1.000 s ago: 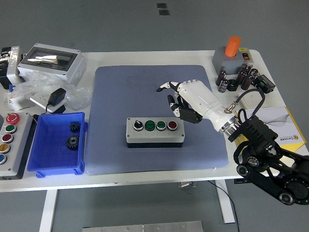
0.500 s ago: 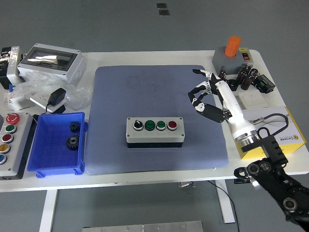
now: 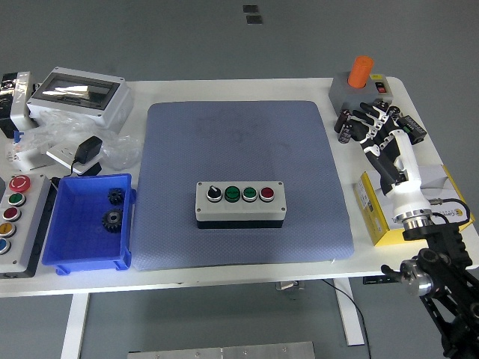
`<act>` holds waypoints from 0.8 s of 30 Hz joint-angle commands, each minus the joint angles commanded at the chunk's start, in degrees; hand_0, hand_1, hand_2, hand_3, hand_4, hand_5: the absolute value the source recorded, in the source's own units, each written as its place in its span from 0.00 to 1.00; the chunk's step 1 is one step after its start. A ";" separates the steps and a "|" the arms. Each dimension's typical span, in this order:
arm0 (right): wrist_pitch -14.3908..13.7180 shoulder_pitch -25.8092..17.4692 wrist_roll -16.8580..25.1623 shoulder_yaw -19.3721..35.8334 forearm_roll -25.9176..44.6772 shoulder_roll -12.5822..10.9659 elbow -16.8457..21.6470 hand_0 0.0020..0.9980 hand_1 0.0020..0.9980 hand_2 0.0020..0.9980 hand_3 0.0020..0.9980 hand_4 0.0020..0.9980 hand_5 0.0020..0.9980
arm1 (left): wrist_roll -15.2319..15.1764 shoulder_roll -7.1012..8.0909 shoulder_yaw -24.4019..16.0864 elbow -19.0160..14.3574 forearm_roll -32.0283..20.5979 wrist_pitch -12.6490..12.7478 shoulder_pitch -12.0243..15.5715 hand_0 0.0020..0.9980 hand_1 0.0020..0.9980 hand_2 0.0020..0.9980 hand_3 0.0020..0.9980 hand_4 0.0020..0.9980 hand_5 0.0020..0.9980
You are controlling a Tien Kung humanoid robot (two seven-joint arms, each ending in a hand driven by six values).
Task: Pick up the button,place it on the desk,press the button,press the button
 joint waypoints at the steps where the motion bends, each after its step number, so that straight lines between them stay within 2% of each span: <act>1: 0.01 0.01 0.02 0.15 0.23 0.05 0.02 0.74 0.72 0.74 0.74 0.85 0.61 | -0.01 0.14 0.03 0.00 0.04 -0.02 -0.08 0.68 0.68 0.60 0.68 0.75 0.34; 10: 0.02 -0.33 -0.01 1.75 0.75 -0.04 0.31 0.73 0.72 0.73 0.72 0.85 0.63 | -0.69 1.46 1.53 0.00 -0.14 -0.25 -1.36 0.68 0.68 0.60 0.67 0.75 0.34; 17: 0.00 -0.70 -0.03 3.04 0.54 -0.11 0.73 0.73 0.71 0.73 0.71 0.85 0.63 | -0.69 1.39 1.76 0.00 0.22 -0.35 -1.41 0.68 0.68 0.60 0.67 0.75 0.34; 18: -0.01 -0.77 -0.02 3.31 0.49 -0.09 0.81 0.74 0.71 0.73 0.71 0.87 0.67 | -0.71 1.38 1.74 0.00 0.24 -0.35 -1.37 0.68 0.68 0.60 0.67 0.74 0.33; 24: -0.01 -1.12 0.07 4.54 0.51 -0.02 1.11 0.74 0.71 0.73 0.71 0.87 0.67 | -0.53 1.05 1.28 0.00 0.49 -0.27 -1.06 0.68 0.68 0.60 0.67 0.74 0.33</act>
